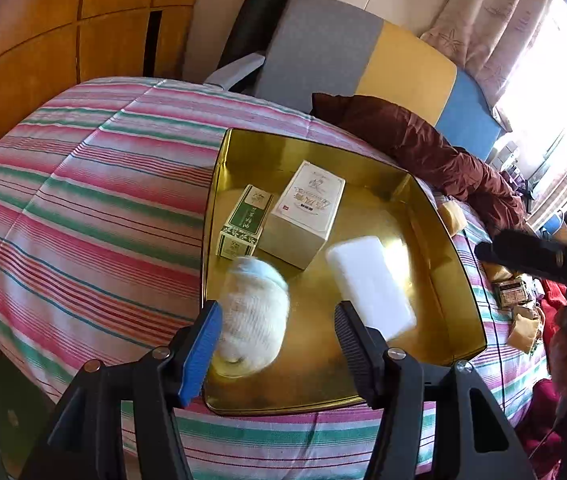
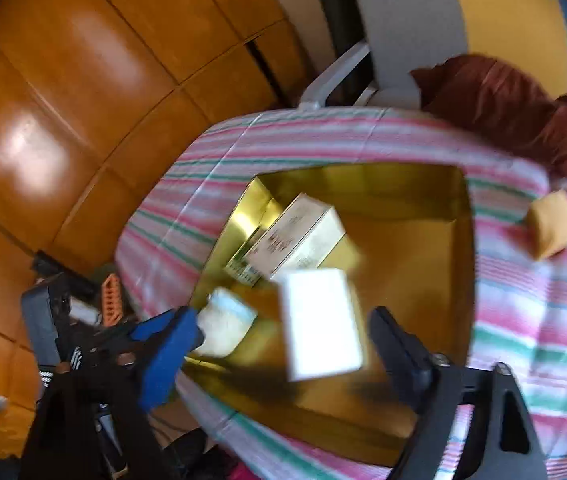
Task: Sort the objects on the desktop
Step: 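Carry the sponge and sock into the gold tray and open both tools, then move both tools back from the tray toward the pile of items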
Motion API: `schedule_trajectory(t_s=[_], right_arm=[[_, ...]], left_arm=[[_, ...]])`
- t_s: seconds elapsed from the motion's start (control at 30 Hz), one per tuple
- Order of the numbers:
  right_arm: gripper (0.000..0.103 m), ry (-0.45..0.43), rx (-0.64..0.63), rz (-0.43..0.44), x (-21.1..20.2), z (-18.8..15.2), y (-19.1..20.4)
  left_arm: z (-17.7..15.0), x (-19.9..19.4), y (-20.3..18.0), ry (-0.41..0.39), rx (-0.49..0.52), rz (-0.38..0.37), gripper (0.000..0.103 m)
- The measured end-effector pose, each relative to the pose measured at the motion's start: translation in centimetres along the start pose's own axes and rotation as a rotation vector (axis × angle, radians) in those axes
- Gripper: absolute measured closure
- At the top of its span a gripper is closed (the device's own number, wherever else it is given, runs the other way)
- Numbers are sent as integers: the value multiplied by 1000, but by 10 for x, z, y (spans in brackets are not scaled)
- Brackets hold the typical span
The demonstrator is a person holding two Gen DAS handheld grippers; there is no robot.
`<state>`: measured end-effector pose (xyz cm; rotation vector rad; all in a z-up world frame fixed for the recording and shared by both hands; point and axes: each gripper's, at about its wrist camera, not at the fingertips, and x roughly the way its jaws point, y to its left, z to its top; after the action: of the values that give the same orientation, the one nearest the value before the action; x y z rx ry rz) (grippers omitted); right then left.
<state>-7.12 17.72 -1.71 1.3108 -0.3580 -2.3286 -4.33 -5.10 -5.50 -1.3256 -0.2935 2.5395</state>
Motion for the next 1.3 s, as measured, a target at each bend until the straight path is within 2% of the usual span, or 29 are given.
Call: schedule_trajectory(t_s=[0.03,0.13,0.3,0.53,0.63,0.77,0.87,0.97,1.07,1.1,1.2,1.3], right_arm=[[2,1,-11,-6,1,-4,1],[0,-14,-54,-73,-1,-18,6],[0,-61,-137,-209,-8,-39,14],[0,-174,-247,-365,-29,-64,26],[0,-218,-255,-408,-40,-72,27],[0,-275,-224,-527,-49,-78,21],[0,-266,-184,-591,-50,-82,11],[0,-240,-145,-580,-51,-85,1],[4,-202,-161,-583,-46,-89,-3],[4,-207,-161,-576,-47,-91,-4],[2,-206,-103,-510,-56,-94,-14],[0,-192,-29,-462,-64,-99,-32]], left_arm=[[0,-1,-1,-7,-1,-4,43],[2,-1,-3,-26,-5,-6,37],[0,-13,-16,-48,14,20,37],[-2,-23,-24,-85,28,39,37],[-3,-28,-31,-101,57,64,37],[-4,-39,-42,-152,95,70,37],[-7,-50,-54,-217,151,94,37],[-8,-56,-62,-255,178,90,37],[-9,-49,-60,-207,153,10,37],[-10,-47,-61,-196,153,3,37],[-12,-42,-63,-168,166,-36,37],[-14,-42,-67,-168,179,-70,29]])
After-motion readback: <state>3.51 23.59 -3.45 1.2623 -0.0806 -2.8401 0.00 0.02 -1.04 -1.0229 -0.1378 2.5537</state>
